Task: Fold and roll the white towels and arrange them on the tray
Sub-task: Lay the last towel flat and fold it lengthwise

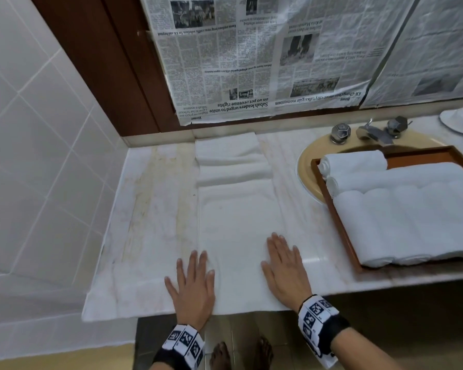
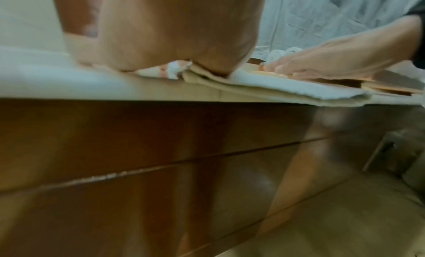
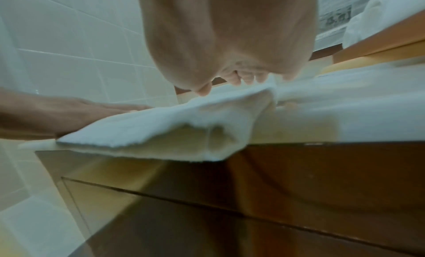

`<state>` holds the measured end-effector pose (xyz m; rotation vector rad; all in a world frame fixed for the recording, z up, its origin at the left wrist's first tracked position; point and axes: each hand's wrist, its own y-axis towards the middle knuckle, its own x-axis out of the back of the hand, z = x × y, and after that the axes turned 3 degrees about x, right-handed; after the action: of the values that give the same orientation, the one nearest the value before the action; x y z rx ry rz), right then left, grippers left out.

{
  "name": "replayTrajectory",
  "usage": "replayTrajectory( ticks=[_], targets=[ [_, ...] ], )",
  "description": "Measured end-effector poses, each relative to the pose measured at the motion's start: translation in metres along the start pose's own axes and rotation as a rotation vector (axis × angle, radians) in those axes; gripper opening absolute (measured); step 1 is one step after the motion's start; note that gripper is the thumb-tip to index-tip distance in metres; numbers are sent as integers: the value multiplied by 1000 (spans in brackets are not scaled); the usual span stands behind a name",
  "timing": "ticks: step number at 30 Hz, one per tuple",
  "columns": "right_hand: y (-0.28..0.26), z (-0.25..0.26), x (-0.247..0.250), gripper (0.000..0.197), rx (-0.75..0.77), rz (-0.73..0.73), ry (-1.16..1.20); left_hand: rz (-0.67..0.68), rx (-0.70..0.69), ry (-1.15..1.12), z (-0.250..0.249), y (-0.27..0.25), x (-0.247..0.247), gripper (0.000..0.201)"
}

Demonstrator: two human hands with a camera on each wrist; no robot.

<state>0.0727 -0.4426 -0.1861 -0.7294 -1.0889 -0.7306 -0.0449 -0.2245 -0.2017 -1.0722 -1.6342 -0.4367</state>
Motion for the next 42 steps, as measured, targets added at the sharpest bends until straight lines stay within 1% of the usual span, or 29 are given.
replayTrajectory(
  ticks=[2,4,6,8,10,11,12,14,17,18,20,21,23,26,27,29,32,34,35,37,39,42],
  targets=[
    [1,2,-6,68,37,62,-5,-23,20,-23,0,0,-1,61],
    [0,-4,-11,67,6,91,-24,-50,66,-32,2,-1,2,58],
    [2,-14,-11,69,-24,78,-36,-59,92,-28,4,-3,6,53],
    [8,-18,-6,73,-4,31,-45,-35,103,-42,-2,-1,13,58],
    [18,-15,4,71,67,-6,-44,-42,35,-60,-19,7,21,55],
    [24,-12,7,68,115,-22,-42,-40,-19,-66,-29,13,23,56],
    [32,-8,10,66,152,-8,-42,-33,-77,-62,-41,19,22,61],
    [48,2,13,66,183,44,-28,7,-184,-6,-61,31,13,66],
    [66,13,4,64,171,158,-41,80,-264,115,-72,46,-2,58],
    [69,12,3,63,159,182,-51,90,-250,129,-69,48,-1,57],
    [69,-2,5,66,129,194,-51,64,-185,154,-55,51,0,58],
    [69,-13,10,70,116,167,-52,40,-147,152,-46,52,0,59],
    [68,-35,17,77,61,128,-54,46,-60,110,-28,53,8,59],
    [76,-51,34,96,-30,95,-81,24,19,59,-10,64,22,68],
    [82,-48,38,99,-34,97,-77,27,19,38,-9,73,25,70],
    [100,-36,44,98,39,103,-54,20,-49,21,-19,98,29,67],
    [136,-7,41,87,184,114,-40,20,-217,62,-56,137,28,61],
    [158,6,36,78,219,126,-47,48,-285,109,-81,158,25,59],
    [167,9,34,75,217,144,-51,73,-292,135,-89,166,23,58],
    [182,7,32,76,201,147,-64,94,-260,174,-95,181,20,59],
    [191,-7,34,77,188,144,-69,93,-198,189,-94,189,21,65],
    [202,-34,42,78,150,152,-73,91,-149,180,-89,197,23,70]
  ],
)
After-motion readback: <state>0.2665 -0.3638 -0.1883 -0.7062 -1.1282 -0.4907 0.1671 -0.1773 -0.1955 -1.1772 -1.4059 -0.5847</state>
